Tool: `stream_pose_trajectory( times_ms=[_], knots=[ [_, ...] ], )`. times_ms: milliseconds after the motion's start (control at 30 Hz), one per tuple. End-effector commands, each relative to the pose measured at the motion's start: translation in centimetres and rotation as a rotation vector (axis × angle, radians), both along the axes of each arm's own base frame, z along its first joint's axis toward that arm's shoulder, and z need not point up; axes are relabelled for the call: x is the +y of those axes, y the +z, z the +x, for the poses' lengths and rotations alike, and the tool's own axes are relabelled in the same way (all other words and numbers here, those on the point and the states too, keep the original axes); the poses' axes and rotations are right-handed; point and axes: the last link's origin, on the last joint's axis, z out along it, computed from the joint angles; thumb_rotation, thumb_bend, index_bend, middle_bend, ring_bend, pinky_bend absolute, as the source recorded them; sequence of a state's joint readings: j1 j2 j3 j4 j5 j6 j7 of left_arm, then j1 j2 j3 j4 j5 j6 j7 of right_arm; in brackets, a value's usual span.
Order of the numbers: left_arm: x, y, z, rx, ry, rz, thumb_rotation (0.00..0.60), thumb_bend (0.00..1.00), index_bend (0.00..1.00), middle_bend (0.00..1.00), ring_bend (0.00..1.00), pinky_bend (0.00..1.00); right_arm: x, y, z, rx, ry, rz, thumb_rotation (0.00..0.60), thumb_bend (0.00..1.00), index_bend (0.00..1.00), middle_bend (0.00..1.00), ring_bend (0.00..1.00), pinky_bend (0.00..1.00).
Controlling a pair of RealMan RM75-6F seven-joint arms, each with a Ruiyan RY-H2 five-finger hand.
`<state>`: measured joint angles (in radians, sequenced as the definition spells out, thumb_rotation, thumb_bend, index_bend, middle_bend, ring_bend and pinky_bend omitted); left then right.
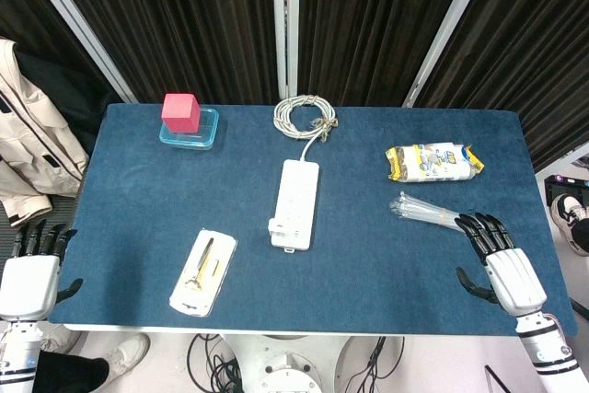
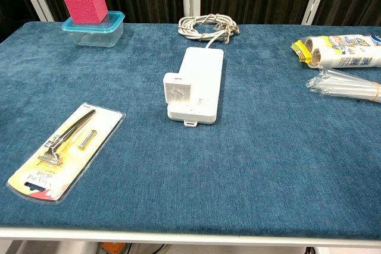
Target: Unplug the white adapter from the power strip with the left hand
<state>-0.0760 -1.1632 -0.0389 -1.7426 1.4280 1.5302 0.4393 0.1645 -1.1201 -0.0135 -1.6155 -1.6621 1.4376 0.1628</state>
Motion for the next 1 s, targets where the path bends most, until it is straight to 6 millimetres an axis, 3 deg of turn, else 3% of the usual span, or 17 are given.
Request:
stream_pose_trajectory(
  times_ms=[33, 333, 467, 600, 833, 1000],
  knots=[
    [0.2, -0.1, -0.1, -0.014, 0.011, -0.001, 0.6, 0.12, 0.21, 0.16, 0.04, 0.03, -0.5, -0.4, 0.2, 0.02, -0.012, 0.004, 0.6, 0.33, 0.0, 0.07, 0.0, 0.0],
    [1.2, -0.6, 0.1, -0.029, 0.008, -0.012, 0.6, 0.11, 0.21, 0.16, 0.04, 0.03, -2.7, -1.3, 1.6, 0.054, 0.02, 0.056, 0.6, 0.33, 0.0, 0.07, 0.0, 0.0],
    [2.7, -1.4, 1.4, -0.065, -0.058, -0.052, 0.6, 0.11, 0.21, 0.16, 0.04, 0.04, -5.4, -2.3, 3.8, 0.106, 0.105, 0.125, 0.6, 0.33, 0.0, 0.07, 0.0, 0.0],
    [5.2, -2.7, 3.5, -0.106, -0.155, -0.124, 0.6, 0.11, 0.21, 0.16, 0.04, 0.05, -9.1, -3.9, 7.1, 0.157, 0.198, 0.203, 0.6, 0.33, 0.0, 0.06, 0.0, 0.0],
    [10.7, -7.1, 8.9, -0.149, -0.331, -0.298, 0.6, 0.1, 0.22, 0.16, 0.04, 0.07, -14.7, -8.7, 13.1, 0.268, 0.302, 0.329, 0.6, 0.33, 0.0, 0.05, 0.0, 0.0],
    [13.8, -10.5, 12.3, -0.169, -0.401, -0.408, 0.6, 0.1, 0.25, 0.16, 0.04, 0.1, -17.4, -11.7, 15.0, 0.346, 0.314, 0.371, 0.6, 0.33, 0.0, 0.04, 0.0, 0.0]
  ],
)
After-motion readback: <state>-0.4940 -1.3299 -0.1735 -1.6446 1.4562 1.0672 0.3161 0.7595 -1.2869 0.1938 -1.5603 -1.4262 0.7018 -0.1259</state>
